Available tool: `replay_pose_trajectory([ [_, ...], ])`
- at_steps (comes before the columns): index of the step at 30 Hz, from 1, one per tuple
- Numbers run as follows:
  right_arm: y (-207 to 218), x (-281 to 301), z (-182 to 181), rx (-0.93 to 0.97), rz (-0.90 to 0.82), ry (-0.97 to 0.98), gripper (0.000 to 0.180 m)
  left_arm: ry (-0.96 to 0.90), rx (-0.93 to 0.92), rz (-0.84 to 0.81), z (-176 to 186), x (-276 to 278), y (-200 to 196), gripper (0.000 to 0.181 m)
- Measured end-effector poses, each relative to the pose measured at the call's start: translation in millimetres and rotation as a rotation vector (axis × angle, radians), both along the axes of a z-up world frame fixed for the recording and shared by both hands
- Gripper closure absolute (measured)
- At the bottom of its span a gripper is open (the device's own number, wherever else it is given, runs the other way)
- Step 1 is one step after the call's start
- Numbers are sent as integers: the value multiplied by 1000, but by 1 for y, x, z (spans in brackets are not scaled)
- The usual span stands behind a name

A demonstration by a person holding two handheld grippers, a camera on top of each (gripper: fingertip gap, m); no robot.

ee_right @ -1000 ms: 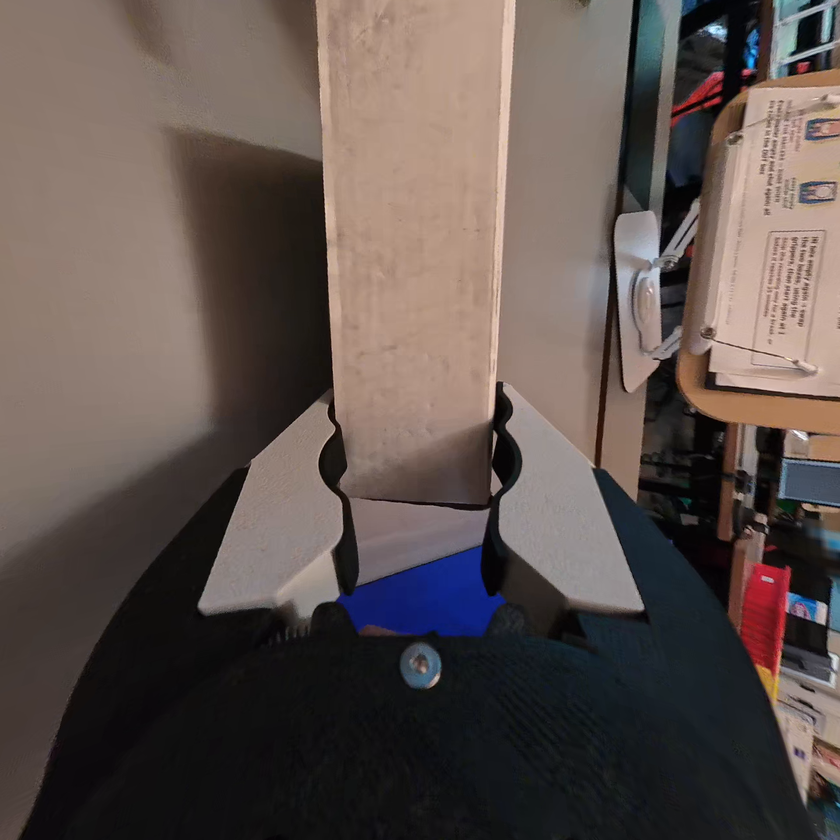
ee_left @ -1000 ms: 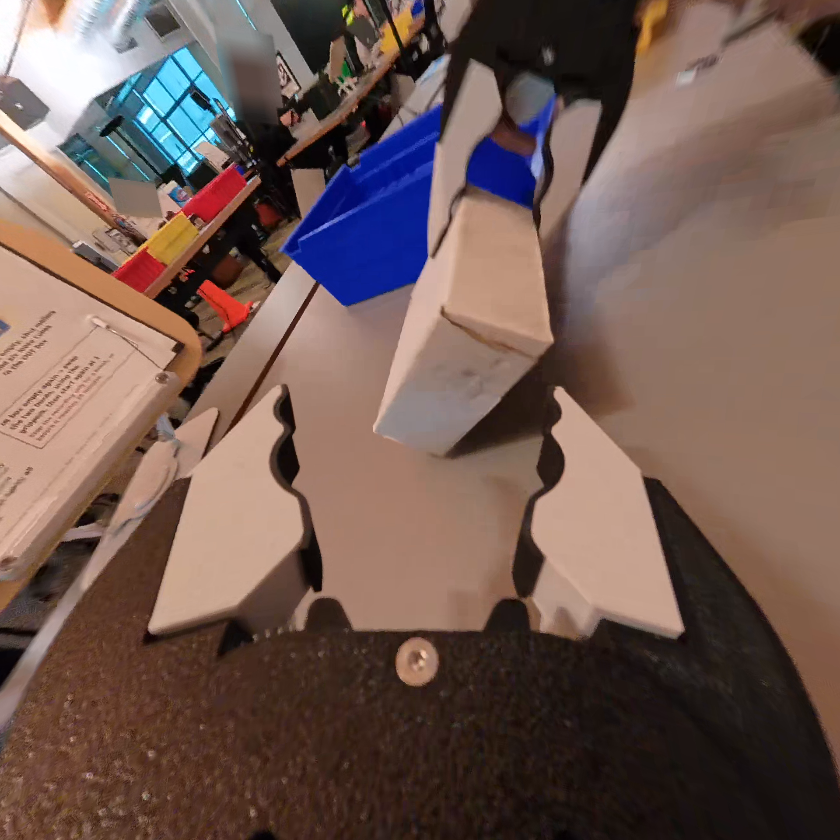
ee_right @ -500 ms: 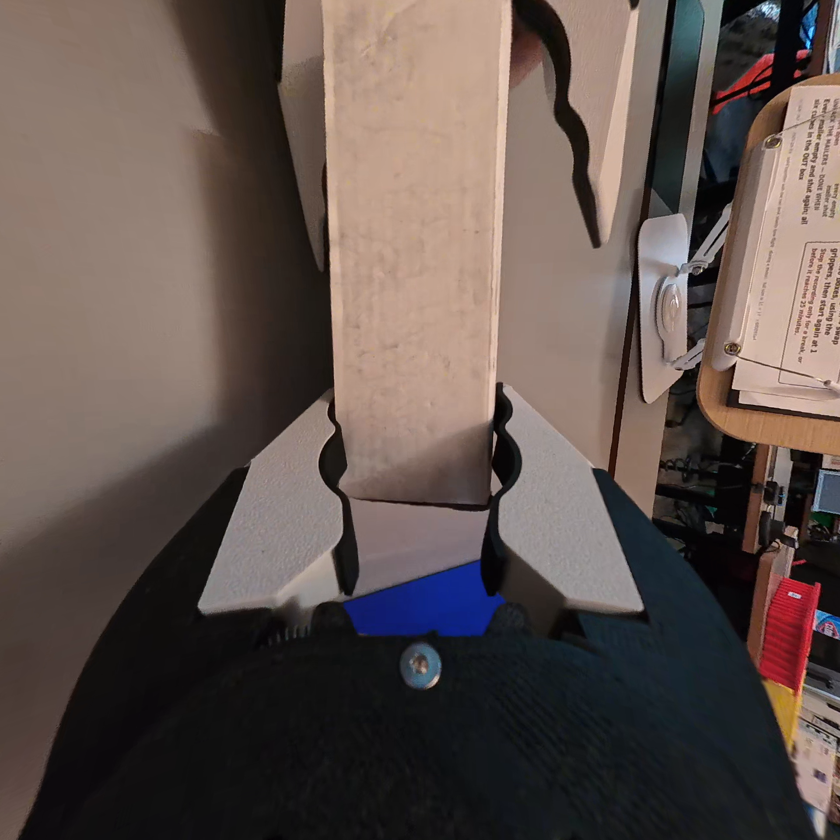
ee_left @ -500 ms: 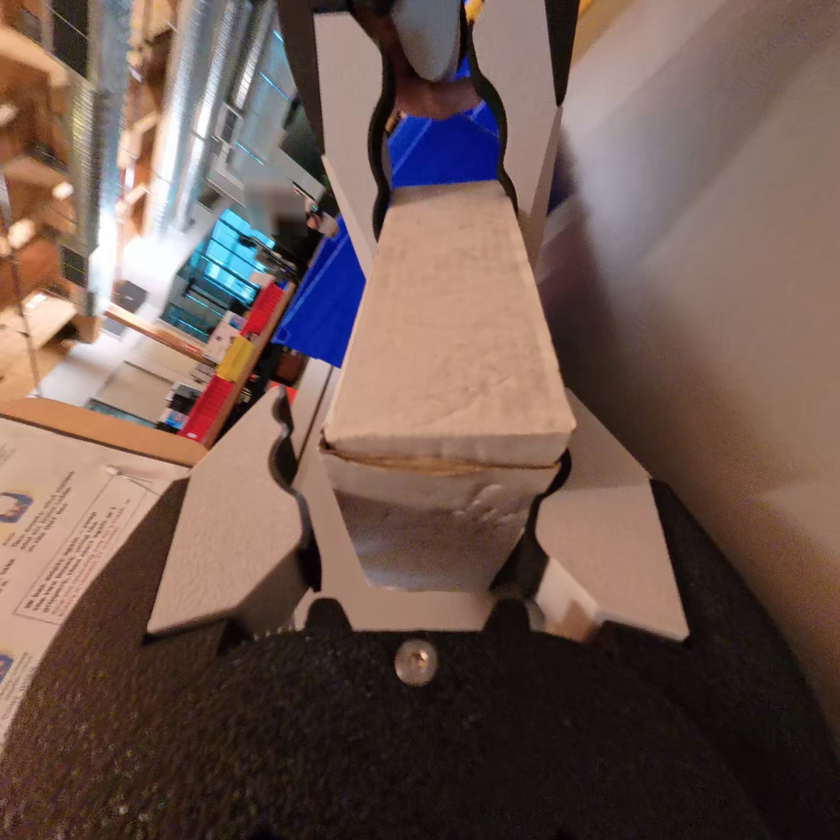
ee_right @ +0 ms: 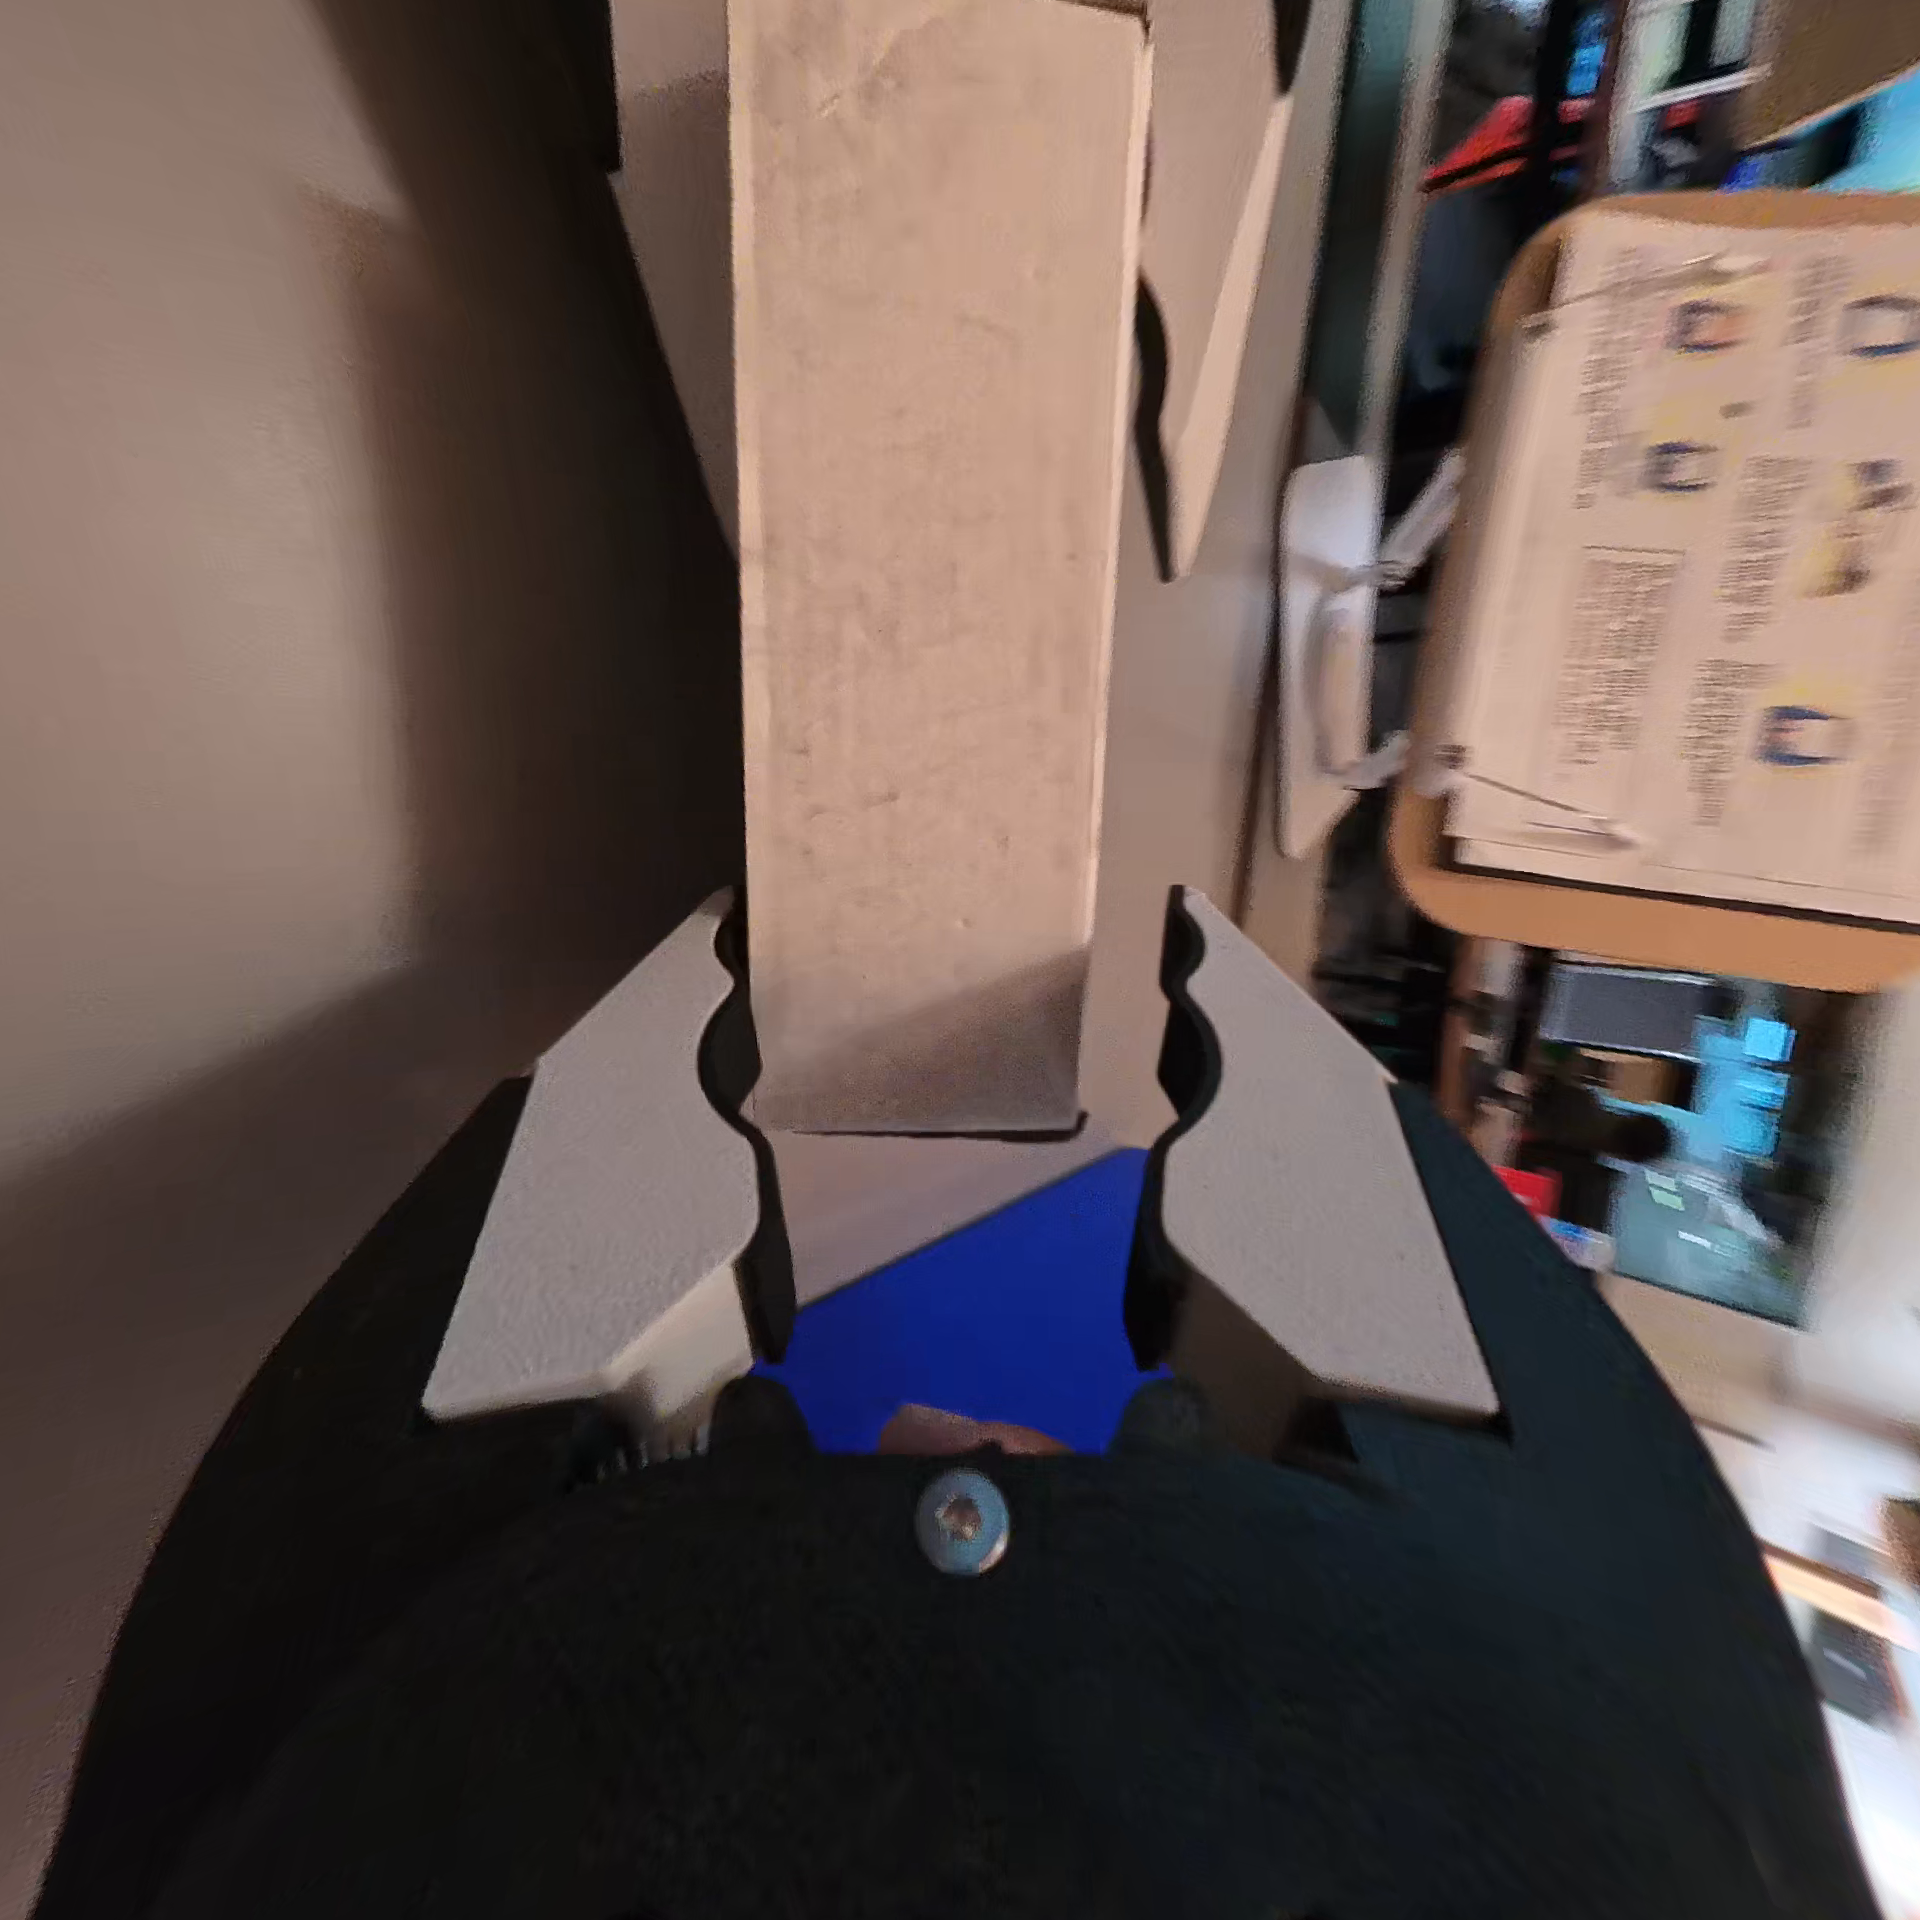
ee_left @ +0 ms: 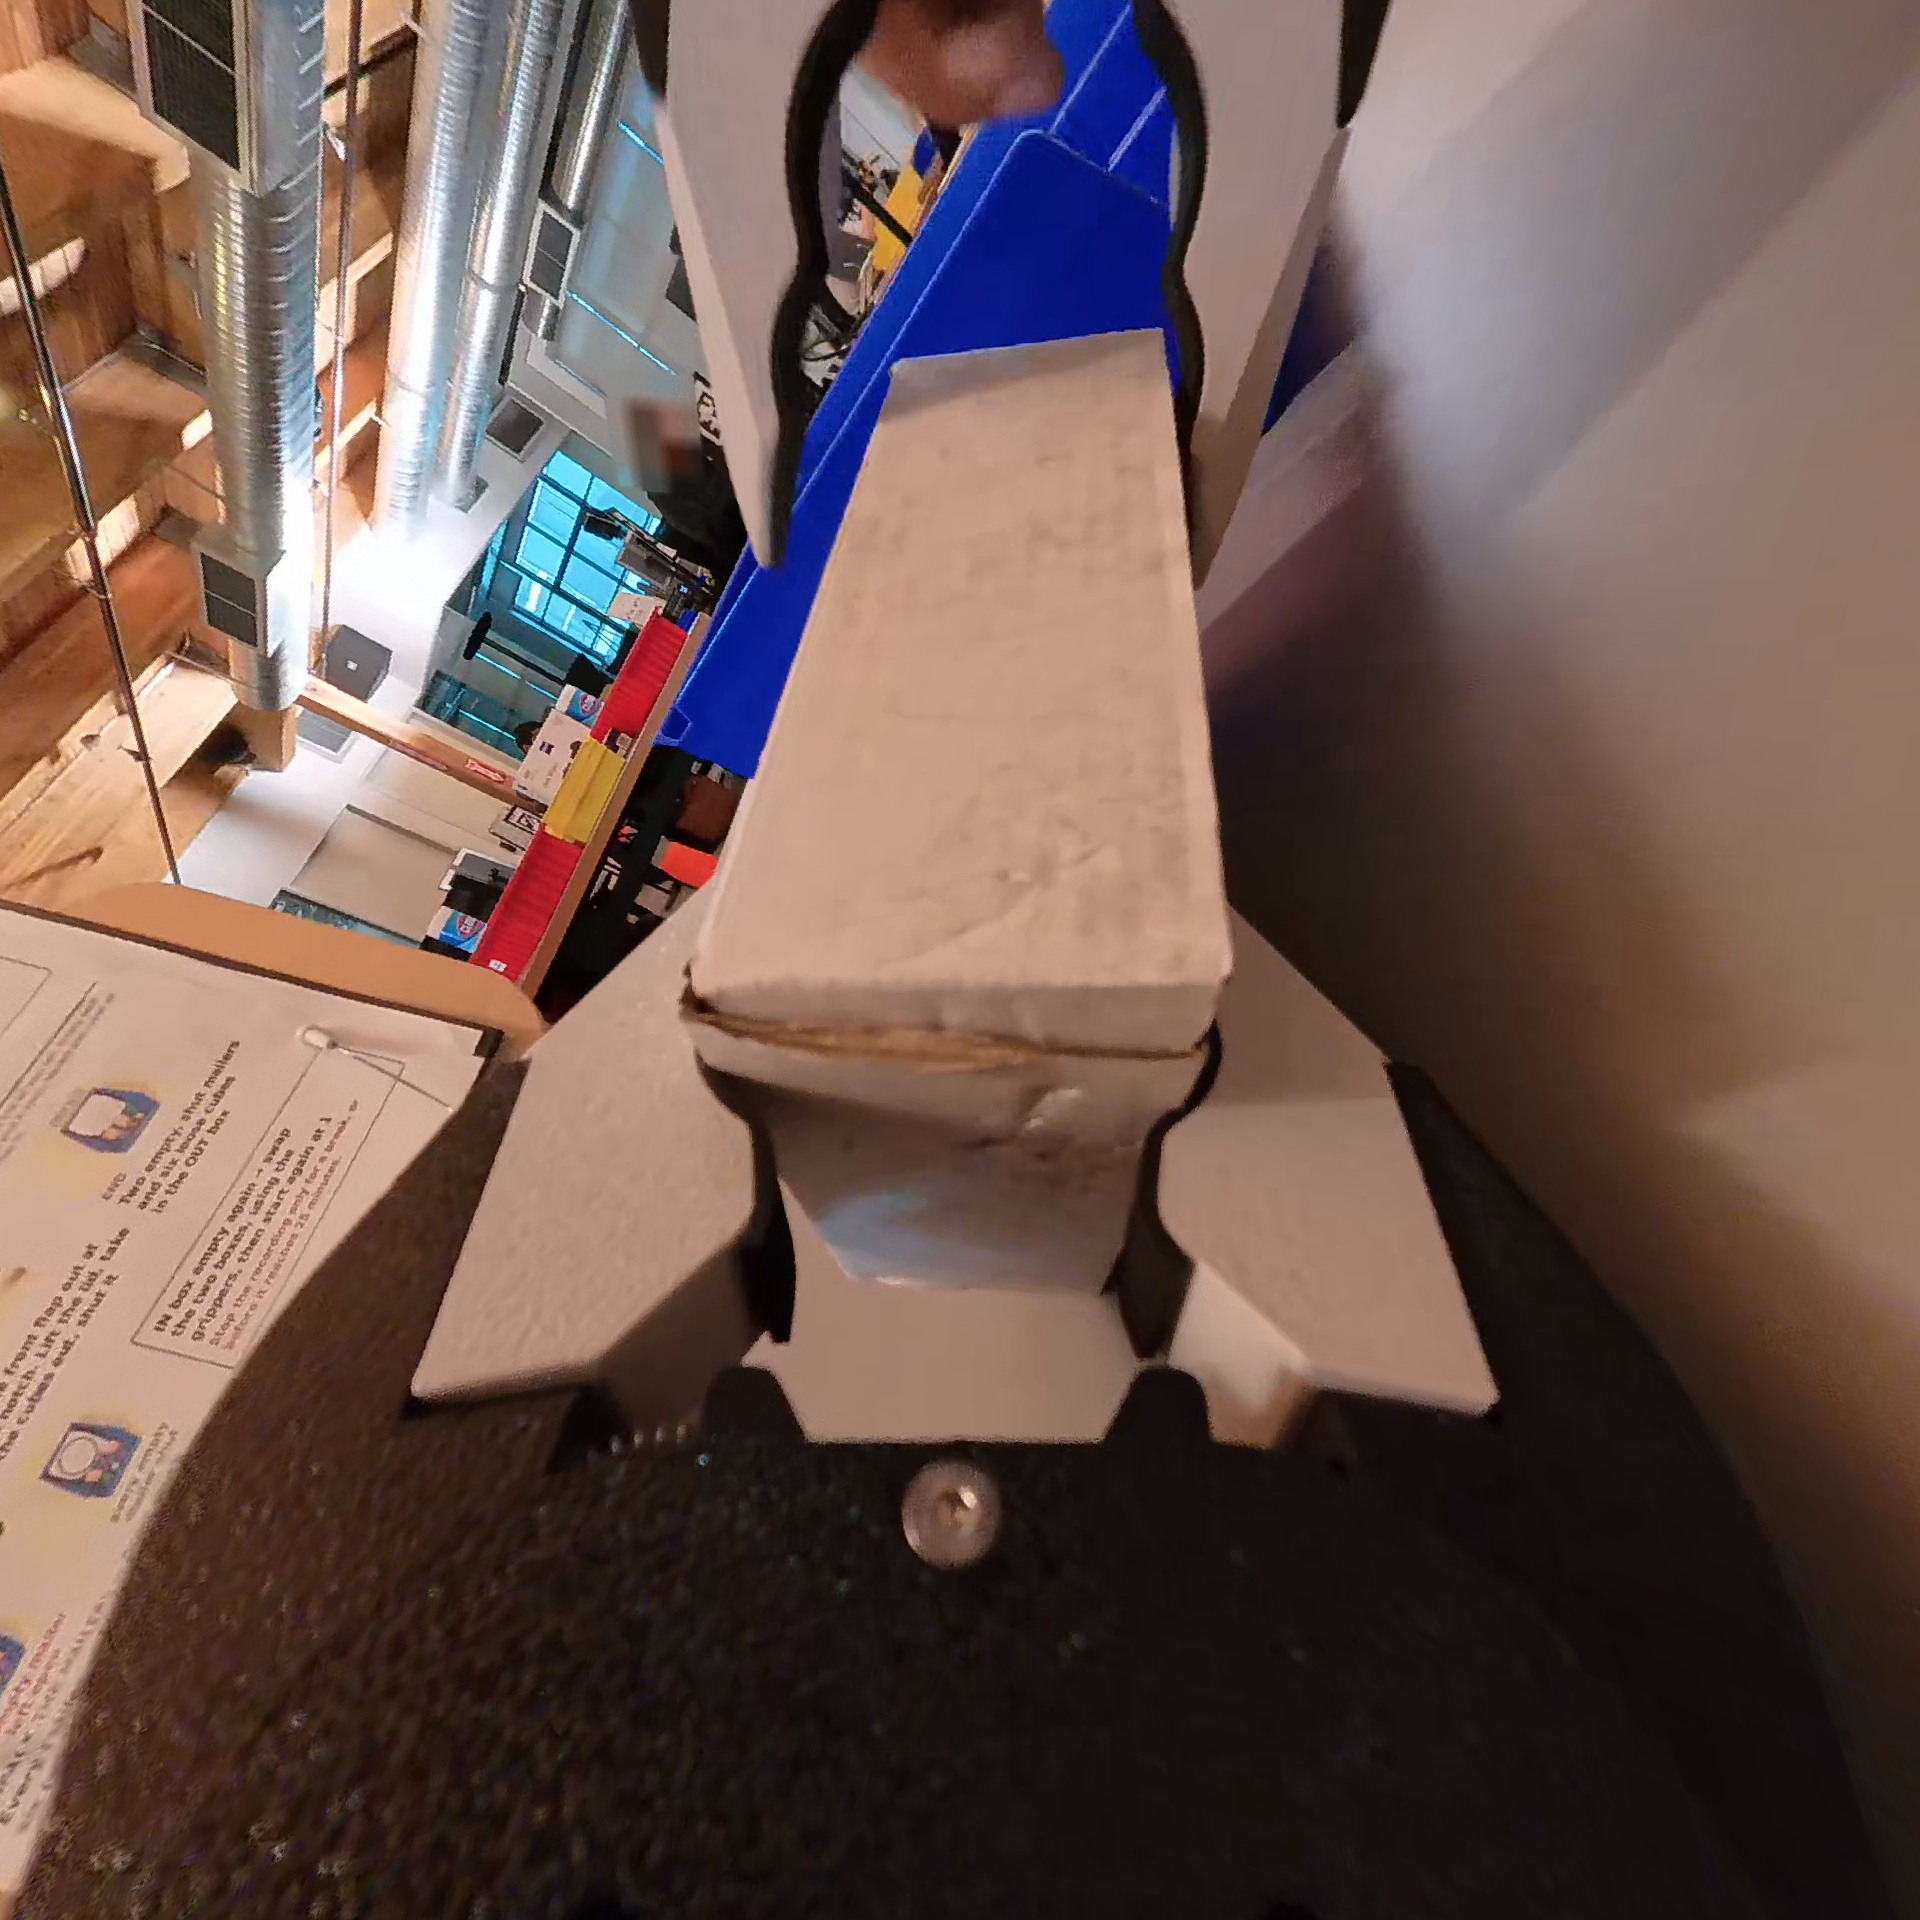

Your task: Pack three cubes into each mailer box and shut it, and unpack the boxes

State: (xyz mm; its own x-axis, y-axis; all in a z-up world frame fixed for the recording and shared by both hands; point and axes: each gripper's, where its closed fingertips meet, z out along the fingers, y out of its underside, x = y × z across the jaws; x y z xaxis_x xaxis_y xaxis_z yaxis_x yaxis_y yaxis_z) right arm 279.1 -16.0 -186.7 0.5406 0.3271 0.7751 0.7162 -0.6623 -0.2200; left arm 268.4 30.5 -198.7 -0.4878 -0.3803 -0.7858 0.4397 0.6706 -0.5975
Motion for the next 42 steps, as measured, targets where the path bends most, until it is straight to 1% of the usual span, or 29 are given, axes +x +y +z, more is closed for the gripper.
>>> replay_pose_trajectory([
  [3, -1, -9, 19, 88, 9, -181, 101, 24, -12, 5, 0, 1, 2, 106],
  [7, 2, -29, 34, 223, 41, -273, 101, 58, -35, 18, 2, 5, 3, 106],
  [9, 6, -32, 36, 248, 47, -313, 103, 70, -44, 35, 2, 7, 4, 107],
  [12, 14, -35, 29, 216, 69, -360, 102, 80, -46, 36, 1, 7, 5, 107],
  [15, 22, -32, 25, 217, 66, -397, 108, 93, -65, 27, 2, 7, 6, 107],
  [18, 27, -30, 24, 177, 70, -477, 120, 101, -72, 40, 2, 8, 6, 107],
  [21, 29, -31, 24, 135, 78, -527, 119, 88, -64, 51, 2, 8, 6, 107],
  [22, 29, -31, 23, 133, 80, -532, 121, 87, -65, 52, 2, 8, 7, 107],
  [24, 27, -33, 18, 115, 88, -527, 134, 92, -72, 52, 2, 8, 7, 107],
  [25, 26, -34, 19, 114, 88, -529, 136, 96, -73, 54, 2, 8, 8, 107],
  [26, 26, -34, 21, 115, 83, -531, 135, 97, -72, 56, 2, 8, 8, 107],
  [30, 25, -34, 28, 126, 71, -525, 117, 82, -44, 63, 1, 7, 7, 107],
  [34, 25, -33, 33, 163, 54, -544, 118, 100, -78, 70, 2, 9, 9, 107],
  [38, 24, -32, 41, 211, 24, -543, 109, 101, -80, 79, 2, 9, 10, 107],
  [42, 21, -33, 42, 253, 15, -559, 111, 102, -78, 81, 2, 10, 10, 107],
])
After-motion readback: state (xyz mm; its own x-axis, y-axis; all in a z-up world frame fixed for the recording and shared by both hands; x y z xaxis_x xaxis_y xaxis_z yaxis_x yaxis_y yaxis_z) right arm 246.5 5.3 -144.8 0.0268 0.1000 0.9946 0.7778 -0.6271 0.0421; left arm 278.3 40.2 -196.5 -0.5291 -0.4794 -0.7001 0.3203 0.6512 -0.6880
